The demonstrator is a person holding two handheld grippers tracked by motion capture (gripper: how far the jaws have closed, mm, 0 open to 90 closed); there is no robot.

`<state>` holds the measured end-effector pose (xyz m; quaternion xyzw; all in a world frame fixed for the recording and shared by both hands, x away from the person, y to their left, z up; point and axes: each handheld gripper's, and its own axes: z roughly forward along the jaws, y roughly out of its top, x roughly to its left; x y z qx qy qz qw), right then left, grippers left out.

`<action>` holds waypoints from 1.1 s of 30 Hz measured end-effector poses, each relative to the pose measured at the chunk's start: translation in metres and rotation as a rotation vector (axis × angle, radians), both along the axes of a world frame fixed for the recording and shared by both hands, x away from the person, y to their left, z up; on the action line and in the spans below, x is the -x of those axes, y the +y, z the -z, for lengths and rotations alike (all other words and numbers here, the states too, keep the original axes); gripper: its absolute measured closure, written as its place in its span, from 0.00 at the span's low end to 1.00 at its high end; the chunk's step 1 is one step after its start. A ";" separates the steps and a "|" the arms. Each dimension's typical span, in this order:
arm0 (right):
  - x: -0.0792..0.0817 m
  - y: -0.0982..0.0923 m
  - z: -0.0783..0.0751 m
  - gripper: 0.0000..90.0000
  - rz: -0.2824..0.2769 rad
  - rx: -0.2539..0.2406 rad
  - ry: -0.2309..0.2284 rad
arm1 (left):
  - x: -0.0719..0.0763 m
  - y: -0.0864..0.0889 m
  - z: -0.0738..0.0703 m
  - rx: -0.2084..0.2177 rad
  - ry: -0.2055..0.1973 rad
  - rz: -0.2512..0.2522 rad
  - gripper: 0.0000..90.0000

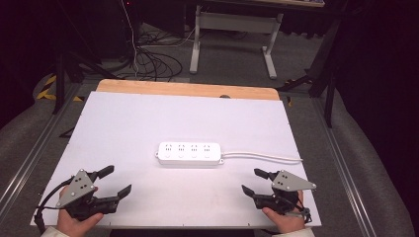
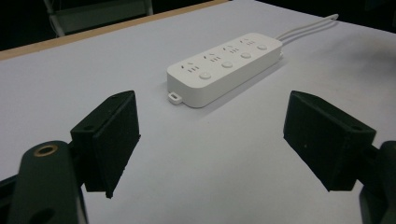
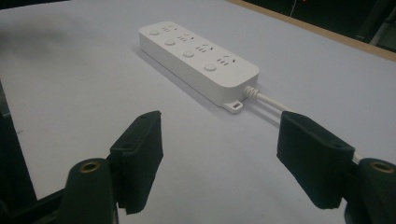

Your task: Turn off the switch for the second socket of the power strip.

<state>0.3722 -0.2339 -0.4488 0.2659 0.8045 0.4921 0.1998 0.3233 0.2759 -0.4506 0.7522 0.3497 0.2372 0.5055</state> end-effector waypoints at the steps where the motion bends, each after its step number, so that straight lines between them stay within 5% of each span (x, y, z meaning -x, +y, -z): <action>1: 0.000 0.000 0.000 0.35 -0.001 0.001 0.000 | 0.000 0.001 0.000 -0.007 -0.006 0.002 0.21; 21: 0.000 0.003 -0.001 0.35 -0.012 0.021 -0.002 | 0.001 0.000 -0.001 -0.022 -0.010 -0.014 0.21; 26: -0.004 0.008 -0.009 0.36 -0.004 0.025 0.054 | 0.001 0.001 -0.001 -0.022 -0.015 -0.017 0.21; 29: -0.011 0.013 -0.015 0.35 -0.032 0.043 0.127 | 0.002 0.000 -0.001 -0.016 -0.012 -0.019 0.21; 33: -0.018 0.019 -0.022 0.41 -0.029 0.076 0.130 | 0.002 -0.001 -0.001 -0.014 -0.014 -0.020 0.21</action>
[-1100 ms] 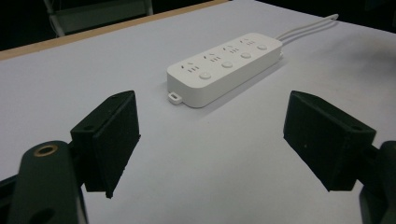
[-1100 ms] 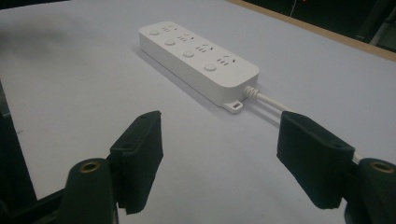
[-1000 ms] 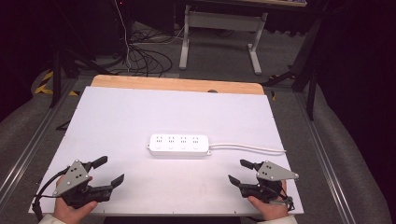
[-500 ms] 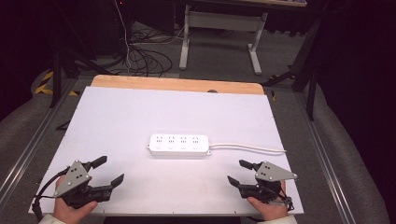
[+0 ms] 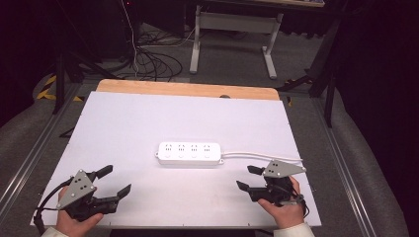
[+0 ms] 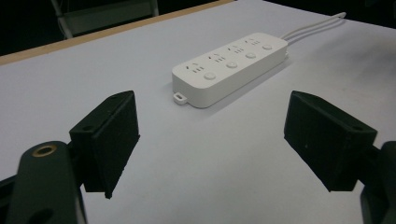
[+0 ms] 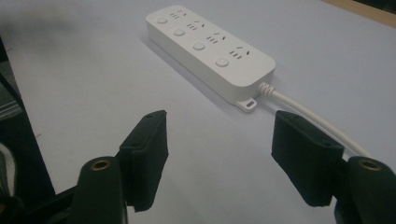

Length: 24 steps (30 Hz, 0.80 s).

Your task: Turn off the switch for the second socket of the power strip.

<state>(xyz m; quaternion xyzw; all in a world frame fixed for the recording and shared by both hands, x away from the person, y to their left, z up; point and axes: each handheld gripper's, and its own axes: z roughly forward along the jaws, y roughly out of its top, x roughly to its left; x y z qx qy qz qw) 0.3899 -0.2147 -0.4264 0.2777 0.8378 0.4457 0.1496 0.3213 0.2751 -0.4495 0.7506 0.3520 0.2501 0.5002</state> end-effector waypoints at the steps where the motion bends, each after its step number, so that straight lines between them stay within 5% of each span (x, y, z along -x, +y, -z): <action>1: -0.002 0.001 -0.002 0.41 -0.002 -0.005 0.002 | 0.000 0.000 0.000 -0.001 0.002 -0.001 0.21; 24: -0.031 0.047 -0.047 0.44 -0.068 0.008 -0.049 | 0.000 0.001 0.000 -0.007 0.002 -0.004 0.21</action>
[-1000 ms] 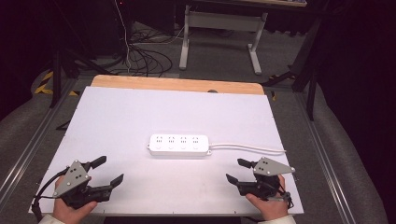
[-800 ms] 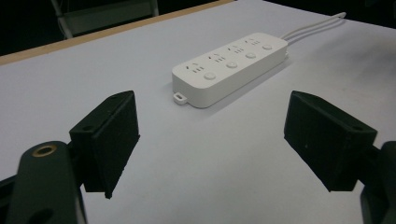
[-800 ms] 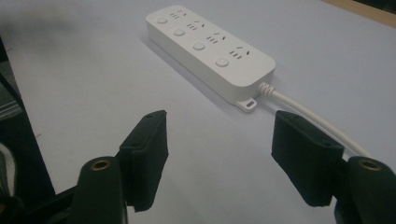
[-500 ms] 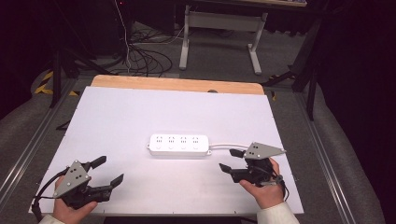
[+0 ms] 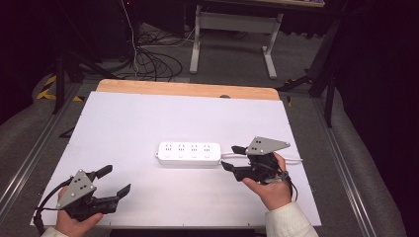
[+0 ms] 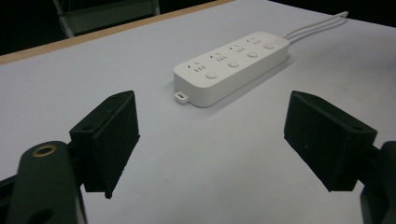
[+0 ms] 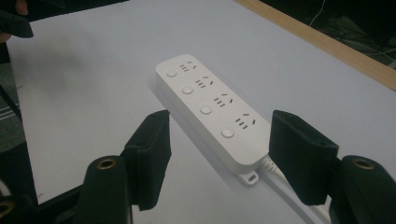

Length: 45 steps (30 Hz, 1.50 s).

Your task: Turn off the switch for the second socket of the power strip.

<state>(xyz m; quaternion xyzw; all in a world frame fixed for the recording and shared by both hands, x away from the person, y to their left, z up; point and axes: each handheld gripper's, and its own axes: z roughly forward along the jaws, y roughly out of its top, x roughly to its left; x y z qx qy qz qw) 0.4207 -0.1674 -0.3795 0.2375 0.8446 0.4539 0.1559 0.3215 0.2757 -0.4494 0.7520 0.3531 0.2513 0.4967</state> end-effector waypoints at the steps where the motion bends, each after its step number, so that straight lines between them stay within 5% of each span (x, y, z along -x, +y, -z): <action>1: -0.002 0.002 -0.001 0.44 -0.004 0.004 -0.003 | 0.000 0.000 0.000 0.003 0.001 -0.002 0.21; 11: -0.016 0.025 -0.008 0.45 -0.027 0.019 0.007 | 0.000 0.000 0.000 -0.001 0.001 -0.003 0.21; 29: -0.045 0.057 0.003 0.49 -0.026 0.055 0.032 | -0.001 0.001 0.000 -0.009 0.001 -0.005 0.21; 35: -0.047 0.060 0.004 0.61 -0.054 0.060 0.031 | -0.001 0.002 0.000 -0.009 0.004 -0.003 0.21; 42: -0.055 0.064 0.012 0.94 -0.114 0.055 0.079 | -0.001 0.001 0.001 -0.002 0.007 -0.007 0.21; 45: -0.058 0.069 0.016 1.00 -0.112 0.058 0.071 | -0.001 0.001 0.001 -0.008 0.005 -0.007 0.21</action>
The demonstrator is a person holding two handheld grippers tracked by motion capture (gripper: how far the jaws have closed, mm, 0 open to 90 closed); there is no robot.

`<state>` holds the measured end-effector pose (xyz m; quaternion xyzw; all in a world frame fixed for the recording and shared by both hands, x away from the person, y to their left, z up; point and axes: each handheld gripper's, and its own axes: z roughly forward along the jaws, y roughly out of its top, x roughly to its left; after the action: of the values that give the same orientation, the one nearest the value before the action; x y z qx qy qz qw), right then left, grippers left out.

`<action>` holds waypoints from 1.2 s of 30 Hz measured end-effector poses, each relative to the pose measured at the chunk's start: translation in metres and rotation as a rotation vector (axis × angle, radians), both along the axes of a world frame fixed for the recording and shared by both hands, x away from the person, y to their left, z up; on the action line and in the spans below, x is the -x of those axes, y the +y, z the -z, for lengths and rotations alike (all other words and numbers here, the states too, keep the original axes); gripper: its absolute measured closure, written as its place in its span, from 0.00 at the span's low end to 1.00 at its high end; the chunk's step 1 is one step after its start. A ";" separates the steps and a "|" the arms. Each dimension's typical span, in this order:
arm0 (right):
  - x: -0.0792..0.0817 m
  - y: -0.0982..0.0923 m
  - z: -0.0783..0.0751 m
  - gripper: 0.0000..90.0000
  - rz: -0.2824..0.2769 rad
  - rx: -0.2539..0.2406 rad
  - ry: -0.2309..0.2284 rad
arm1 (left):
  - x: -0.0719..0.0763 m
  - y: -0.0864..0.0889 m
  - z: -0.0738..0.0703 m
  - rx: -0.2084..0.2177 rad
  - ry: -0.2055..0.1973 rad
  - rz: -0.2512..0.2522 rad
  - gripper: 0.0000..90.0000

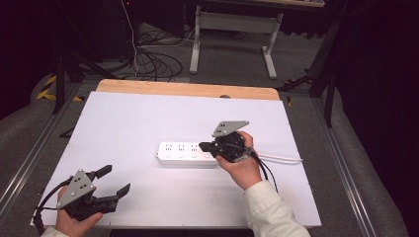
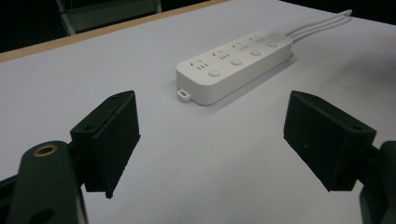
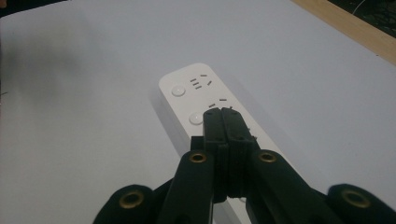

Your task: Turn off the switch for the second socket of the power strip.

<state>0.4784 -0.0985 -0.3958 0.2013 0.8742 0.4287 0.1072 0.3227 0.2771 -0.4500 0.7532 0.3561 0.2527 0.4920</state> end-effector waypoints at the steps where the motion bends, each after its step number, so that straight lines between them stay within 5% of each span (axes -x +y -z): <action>1: -0.001 0.002 0.002 1.00 0.000 -0.003 0.006 | 0.000 0.000 0.000 -0.004 -0.002 0.001 0.21; 36: -0.020 0.033 0.055 1.00 0.045 0.076 0.056 | -0.001 0.002 0.001 -0.001 0.001 -0.001 0.21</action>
<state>0.4982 -0.0660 -0.4513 0.2283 0.8878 0.3870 0.1000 0.3234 0.2786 -0.4505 0.7533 0.3567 0.2526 0.4915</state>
